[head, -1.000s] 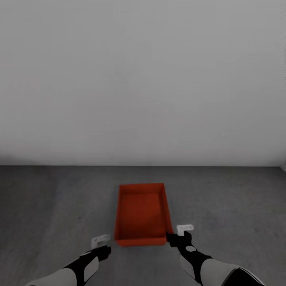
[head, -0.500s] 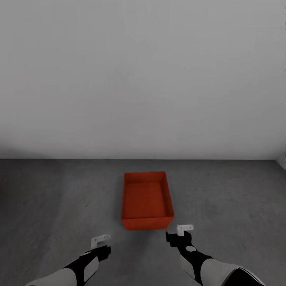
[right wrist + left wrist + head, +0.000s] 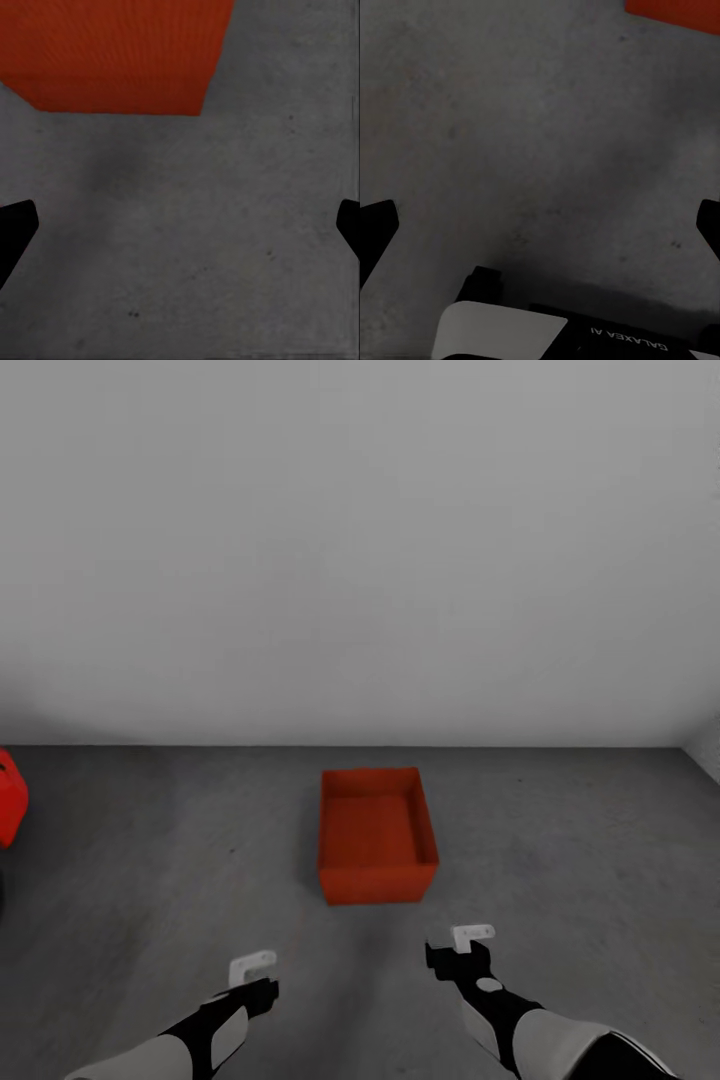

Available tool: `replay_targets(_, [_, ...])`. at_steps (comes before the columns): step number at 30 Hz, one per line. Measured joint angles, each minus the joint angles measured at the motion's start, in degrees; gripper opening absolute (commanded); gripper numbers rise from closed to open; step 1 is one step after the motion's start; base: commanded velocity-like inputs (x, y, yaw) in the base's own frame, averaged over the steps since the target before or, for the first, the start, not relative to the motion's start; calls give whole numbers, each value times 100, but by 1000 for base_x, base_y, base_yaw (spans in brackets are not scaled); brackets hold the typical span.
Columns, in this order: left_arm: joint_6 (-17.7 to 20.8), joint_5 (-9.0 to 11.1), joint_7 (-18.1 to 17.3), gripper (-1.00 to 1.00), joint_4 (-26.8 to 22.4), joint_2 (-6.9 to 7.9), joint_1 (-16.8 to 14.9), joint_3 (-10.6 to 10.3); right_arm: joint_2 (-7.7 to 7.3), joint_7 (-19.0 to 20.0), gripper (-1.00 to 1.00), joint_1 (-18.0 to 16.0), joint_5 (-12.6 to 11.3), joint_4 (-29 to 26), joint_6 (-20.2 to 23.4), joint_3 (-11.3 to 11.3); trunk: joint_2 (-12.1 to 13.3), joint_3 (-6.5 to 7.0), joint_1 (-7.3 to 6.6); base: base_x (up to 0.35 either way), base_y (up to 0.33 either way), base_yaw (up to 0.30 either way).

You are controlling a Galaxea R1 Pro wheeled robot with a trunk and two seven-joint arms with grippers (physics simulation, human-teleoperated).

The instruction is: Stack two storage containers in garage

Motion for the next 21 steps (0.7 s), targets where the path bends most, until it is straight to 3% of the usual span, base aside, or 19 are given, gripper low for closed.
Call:
replay_targets(10, [255, 12, -14, 100, 383, 35, 17, -3, -553, -2, 100, 19, 13, 32, 14, 7, -1, -1, -3, -59, 4, 0])
replay_targets(12, [309, 14, -28, 100, 443, 216, 49, -6, -655, -2, 100, 339, 6, 34, 17, 5, -1, -1, -4, -3, 0, 0])
replay_targets(16, [331, 14, -46, 100, 464, 447, 52, -4, -698, -2, 100, 861, 3, 34, 18, 1, -1, -1, -4, -1, 0, 0])
replay_targets(19, [319, 15, -58, 100, 470, 531, 128, -4, -710, -4, 100, 1246, 3, 34, 18, 0, -1, -1, -4, 0, 0, 0])
replay_targets(21, [282, 13, -68, 100, 473, 556, 382, 0, -716, -3, 100, 1535, 3, 35, 24, 1, -1, -2, -4, 0, 0, 0])
